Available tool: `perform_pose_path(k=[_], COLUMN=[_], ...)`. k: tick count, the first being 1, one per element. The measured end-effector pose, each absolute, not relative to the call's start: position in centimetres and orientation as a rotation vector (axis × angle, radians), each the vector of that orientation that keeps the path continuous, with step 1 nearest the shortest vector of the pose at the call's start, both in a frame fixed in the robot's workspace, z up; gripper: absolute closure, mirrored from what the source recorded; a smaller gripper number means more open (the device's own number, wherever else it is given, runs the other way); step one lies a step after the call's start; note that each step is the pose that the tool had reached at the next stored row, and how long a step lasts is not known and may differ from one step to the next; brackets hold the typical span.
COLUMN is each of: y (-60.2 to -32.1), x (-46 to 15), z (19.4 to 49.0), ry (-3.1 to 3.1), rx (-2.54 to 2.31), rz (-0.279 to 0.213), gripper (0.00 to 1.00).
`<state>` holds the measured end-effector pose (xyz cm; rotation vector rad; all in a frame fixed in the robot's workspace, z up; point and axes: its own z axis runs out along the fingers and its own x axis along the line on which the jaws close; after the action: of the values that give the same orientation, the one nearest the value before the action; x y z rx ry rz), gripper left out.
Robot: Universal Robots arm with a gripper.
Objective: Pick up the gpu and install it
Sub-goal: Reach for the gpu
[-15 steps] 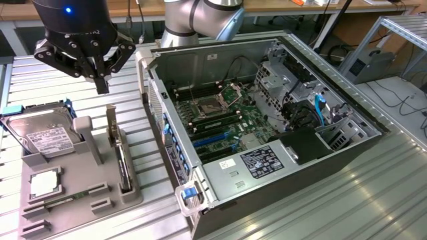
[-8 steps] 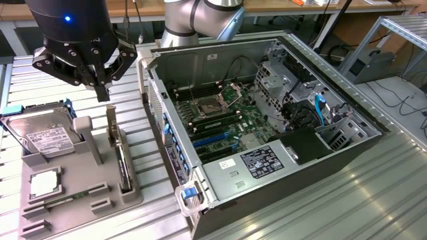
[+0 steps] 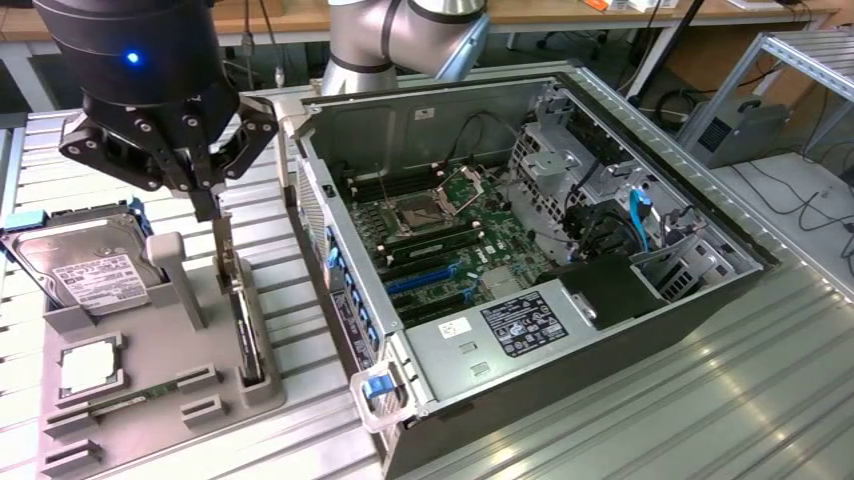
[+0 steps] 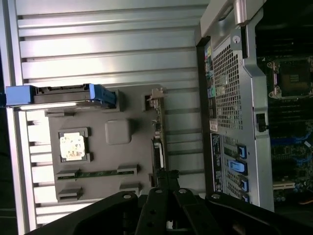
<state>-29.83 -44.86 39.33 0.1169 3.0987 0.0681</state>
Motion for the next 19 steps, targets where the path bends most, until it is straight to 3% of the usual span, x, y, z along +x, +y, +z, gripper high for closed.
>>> perform_pose_path(k=[19], y=[-48.0], x=[-30.3], z=[39.3], ry=[3.099], rx=[0.117], rz=[0.068], gripper=[0.89])
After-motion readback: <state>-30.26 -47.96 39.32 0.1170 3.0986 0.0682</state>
